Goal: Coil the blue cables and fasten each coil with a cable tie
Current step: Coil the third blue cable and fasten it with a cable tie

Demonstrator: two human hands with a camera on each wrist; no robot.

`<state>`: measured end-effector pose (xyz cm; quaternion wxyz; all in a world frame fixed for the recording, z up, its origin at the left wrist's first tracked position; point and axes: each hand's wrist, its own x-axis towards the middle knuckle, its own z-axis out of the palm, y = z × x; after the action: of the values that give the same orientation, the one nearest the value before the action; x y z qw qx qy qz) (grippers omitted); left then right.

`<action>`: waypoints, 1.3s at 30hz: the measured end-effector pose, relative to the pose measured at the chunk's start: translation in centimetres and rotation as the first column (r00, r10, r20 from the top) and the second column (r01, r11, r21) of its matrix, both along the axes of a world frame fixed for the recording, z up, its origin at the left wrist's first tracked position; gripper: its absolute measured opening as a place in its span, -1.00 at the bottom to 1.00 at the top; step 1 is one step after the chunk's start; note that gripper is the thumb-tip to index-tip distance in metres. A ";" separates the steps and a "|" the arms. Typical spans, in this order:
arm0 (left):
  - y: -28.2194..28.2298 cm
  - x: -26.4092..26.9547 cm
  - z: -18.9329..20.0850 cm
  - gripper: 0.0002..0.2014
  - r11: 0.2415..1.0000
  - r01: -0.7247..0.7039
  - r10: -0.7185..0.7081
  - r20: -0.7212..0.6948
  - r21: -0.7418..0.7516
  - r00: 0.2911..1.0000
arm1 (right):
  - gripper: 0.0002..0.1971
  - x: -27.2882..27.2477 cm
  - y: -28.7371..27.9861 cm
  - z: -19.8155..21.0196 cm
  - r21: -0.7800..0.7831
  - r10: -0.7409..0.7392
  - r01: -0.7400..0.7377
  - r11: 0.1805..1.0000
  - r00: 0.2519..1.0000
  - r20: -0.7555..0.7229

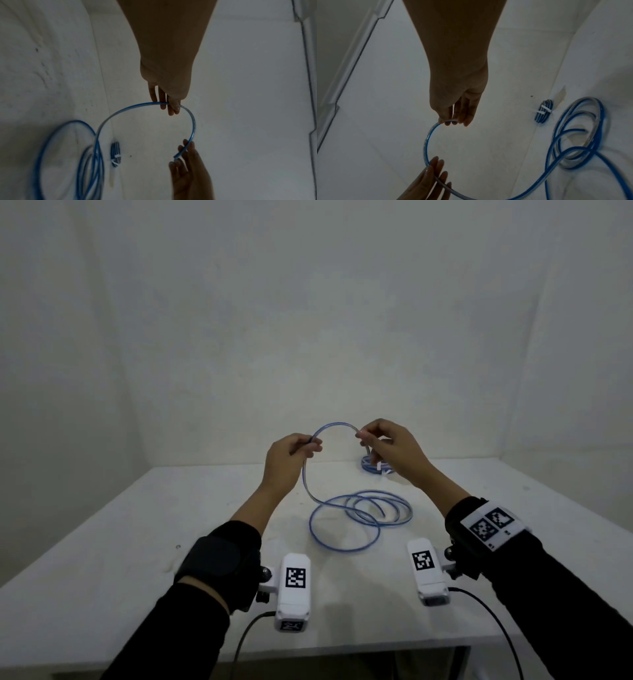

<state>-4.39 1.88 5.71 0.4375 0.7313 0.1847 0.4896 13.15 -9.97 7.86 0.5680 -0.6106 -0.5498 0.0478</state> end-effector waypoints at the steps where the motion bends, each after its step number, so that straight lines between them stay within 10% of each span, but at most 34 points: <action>1: -0.3 -0.1 0.6 -0.86 0.999 0.027 -0.026 0.014 -0.029 1.000 | -0.79 -0.2 -0.2 0.1 -0.003 0.024 -0.024 1.000 0.999 -0.044; 11: -1.9 -0.2 3.1 -0.81 0.943 0.198 -0.196 0.035 -0.269 0.980 | -0.86 -1.8 -0.9 -0.2 0.007 0.131 -0.132 0.991 0.969 -0.209; 15: -1.0 0.5 2.2 -0.62 0.934 -0.348 0.342 -0.080 -0.077 0.936 | -0.84 -2.1 -0.7 -0.5 0.002 0.160 -0.165 0.986 0.953 -0.255; 19: -0.6 0.5 1.6 -0.49 0.978 -0.199 0.185 -0.176 -0.066 0.967 | -0.81 -2.0 -0.5 -0.5 0.022 0.160 -0.160 0.987 0.951 -0.264; 23: -1.5 0.7 0.6 -0.56 0.884 -0.447 0.452 -0.006 0.139 0.892 | -0.84 -1.6 -0.2 -0.4 0.061 0.135 -0.123 0.991 0.957 -0.257; 27: -2.1 1.2 0.5 -0.82 0.957 -0.186 0.185 0.026 0.222 0.982 | -0.85 -1.8 -0.2 -0.3 0.001 0.154 -0.159 0.987 0.955 -0.254; 33: -2.4 2.1 1.7 -0.62 0.986 -0.080 0.065 -0.108 -0.148 0.992 | -0.85 -2.5 0.3 -0.7 -0.108 0.144 -0.164 0.980 0.975 -0.171; 39: -2.3 0.5 2.5 -0.79 0.993 0.081 -0.099 -0.221 -0.090 0.970 | -0.81 -2.6 0.8 -1.5 -0.047 0.173 -0.184 0.982 0.969 -0.177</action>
<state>-3.86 -0.40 8.24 0.4647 0.7713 0.2193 0.3756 10.58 -9.17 6.34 0.5869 -0.5699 -0.5498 0.1686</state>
